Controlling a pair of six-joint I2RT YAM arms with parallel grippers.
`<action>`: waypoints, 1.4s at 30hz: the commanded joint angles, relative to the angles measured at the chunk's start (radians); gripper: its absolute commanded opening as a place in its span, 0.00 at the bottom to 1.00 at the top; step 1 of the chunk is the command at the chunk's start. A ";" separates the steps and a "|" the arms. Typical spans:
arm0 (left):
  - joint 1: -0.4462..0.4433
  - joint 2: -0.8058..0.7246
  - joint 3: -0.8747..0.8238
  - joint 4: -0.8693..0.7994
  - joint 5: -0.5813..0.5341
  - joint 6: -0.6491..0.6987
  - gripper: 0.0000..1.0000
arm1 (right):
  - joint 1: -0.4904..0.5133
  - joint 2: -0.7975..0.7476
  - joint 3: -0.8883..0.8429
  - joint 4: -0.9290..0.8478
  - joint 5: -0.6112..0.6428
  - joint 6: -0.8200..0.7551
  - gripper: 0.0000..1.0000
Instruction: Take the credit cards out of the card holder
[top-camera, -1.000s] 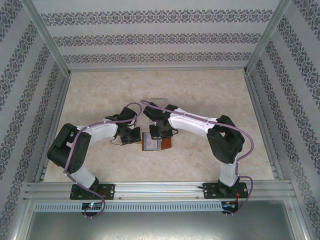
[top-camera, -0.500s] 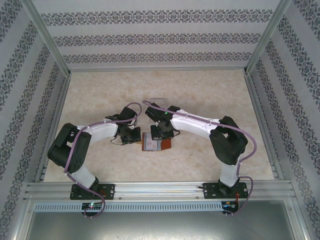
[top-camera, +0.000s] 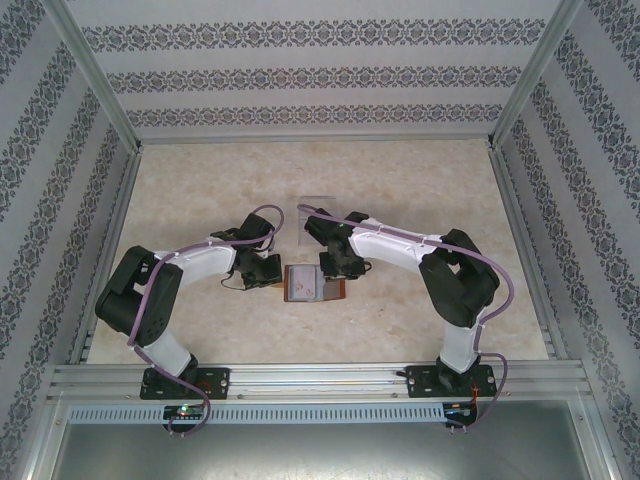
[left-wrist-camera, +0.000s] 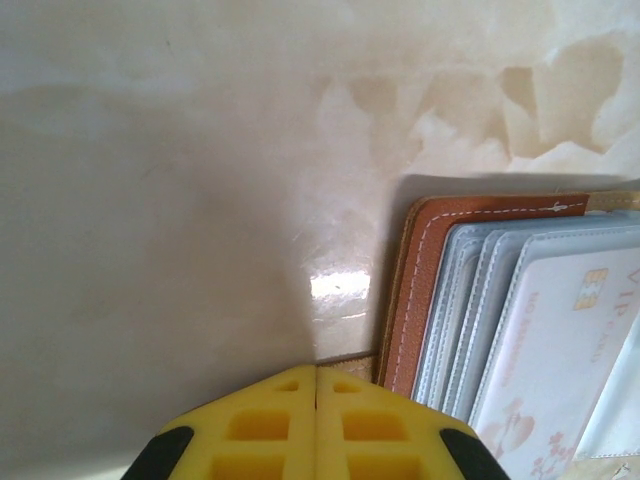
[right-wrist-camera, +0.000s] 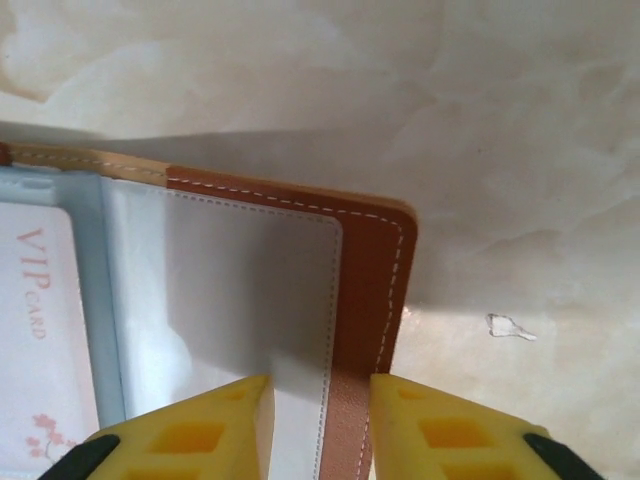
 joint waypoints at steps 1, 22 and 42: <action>-0.013 0.018 0.013 -0.079 -0.002 0.016 0.07 | -0.003 -0.003 -0.017 -0.052 0.073 -0.010 0.36; -0.072 -0.032 0.151 -0.132 0.087 -0.017 0.05 | -0.011 -0.163 -0.058 0.133 -0.155 0.019 0.29; -0.123 0.104 0.177 -0.121 0.069 -0.009 0.00 | -0.034 -0.014 -0.127 0.384 -0.390 0.082 0.27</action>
